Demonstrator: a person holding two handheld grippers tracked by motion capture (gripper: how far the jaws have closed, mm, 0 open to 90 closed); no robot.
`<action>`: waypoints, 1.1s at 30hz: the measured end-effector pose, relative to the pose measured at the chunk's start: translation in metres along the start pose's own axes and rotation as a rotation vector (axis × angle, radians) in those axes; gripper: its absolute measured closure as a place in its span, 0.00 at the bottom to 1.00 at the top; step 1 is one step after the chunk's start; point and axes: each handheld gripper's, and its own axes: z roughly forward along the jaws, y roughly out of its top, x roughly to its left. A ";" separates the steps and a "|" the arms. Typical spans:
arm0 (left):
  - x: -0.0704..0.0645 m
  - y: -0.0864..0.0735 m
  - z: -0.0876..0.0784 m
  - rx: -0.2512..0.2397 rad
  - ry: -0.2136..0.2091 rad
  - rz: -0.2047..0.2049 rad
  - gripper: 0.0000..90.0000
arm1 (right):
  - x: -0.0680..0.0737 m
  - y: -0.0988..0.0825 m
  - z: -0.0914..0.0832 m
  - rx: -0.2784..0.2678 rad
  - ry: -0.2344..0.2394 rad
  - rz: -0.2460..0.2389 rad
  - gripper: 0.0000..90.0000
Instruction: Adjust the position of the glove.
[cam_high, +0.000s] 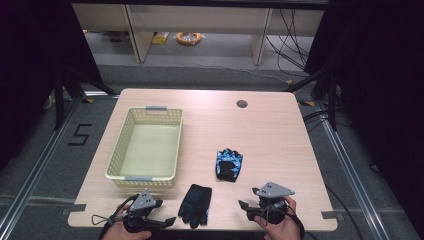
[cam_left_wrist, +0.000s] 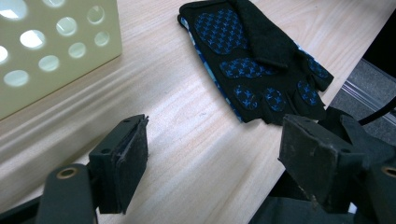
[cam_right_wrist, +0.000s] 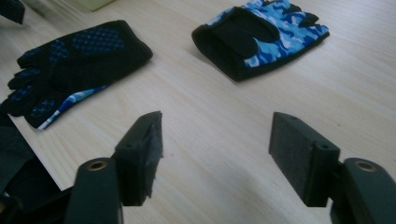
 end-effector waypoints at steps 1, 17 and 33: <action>0.000 0.000 0.000 0.000 0.000 0.000 0.26 | 0.000 0.000 0.000 0.000 0.000 0.000 0.42; -0.012 0.011 0.013 -0.056 -0.033 -0.060 0.33 | 0.023 0.049 0.034 -0.036 0.139 -0.139 0.69; -0.017 0.019 0.028 0.009 -0.017 -0.025 0.45 | 0.042 0.084 0.099 0.068 0.220 -0.180 0.78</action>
